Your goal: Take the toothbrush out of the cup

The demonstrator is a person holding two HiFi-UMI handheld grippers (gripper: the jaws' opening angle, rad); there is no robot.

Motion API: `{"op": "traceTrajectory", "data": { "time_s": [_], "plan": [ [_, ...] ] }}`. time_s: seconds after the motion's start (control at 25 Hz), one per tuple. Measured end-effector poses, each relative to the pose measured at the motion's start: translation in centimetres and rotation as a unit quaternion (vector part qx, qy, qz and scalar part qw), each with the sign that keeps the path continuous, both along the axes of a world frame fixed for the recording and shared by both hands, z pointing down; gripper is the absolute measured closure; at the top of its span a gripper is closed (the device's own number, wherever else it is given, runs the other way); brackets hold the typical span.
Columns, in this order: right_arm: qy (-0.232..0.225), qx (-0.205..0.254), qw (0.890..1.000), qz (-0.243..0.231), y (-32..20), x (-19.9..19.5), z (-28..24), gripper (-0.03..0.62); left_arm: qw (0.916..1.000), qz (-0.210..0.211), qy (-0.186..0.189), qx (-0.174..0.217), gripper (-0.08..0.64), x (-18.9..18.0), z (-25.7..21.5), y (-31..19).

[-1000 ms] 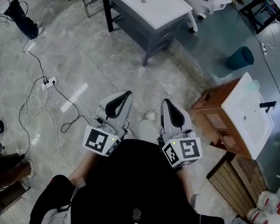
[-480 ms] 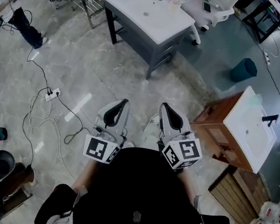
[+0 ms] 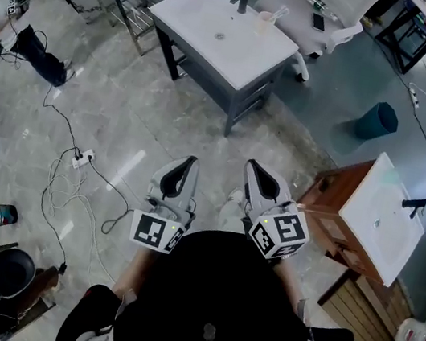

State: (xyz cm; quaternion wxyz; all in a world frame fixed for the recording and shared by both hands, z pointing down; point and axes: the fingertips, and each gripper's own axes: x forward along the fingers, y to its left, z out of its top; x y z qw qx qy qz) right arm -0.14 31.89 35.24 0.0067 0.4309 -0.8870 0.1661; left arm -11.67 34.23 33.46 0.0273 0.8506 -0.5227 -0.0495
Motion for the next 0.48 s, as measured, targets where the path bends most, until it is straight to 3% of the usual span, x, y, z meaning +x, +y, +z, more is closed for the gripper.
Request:
{"op": "traceTrajectory", "data": {
  "time_s": [0.48],
  "plan": [
    [0.001,0.002,0.999,-0.037,-11.1,2.2,-0.1,0.590,0.9994,-0.035,-0.003,0.002,0.558,2.7,-0.6,-10.1]
  ]
}}
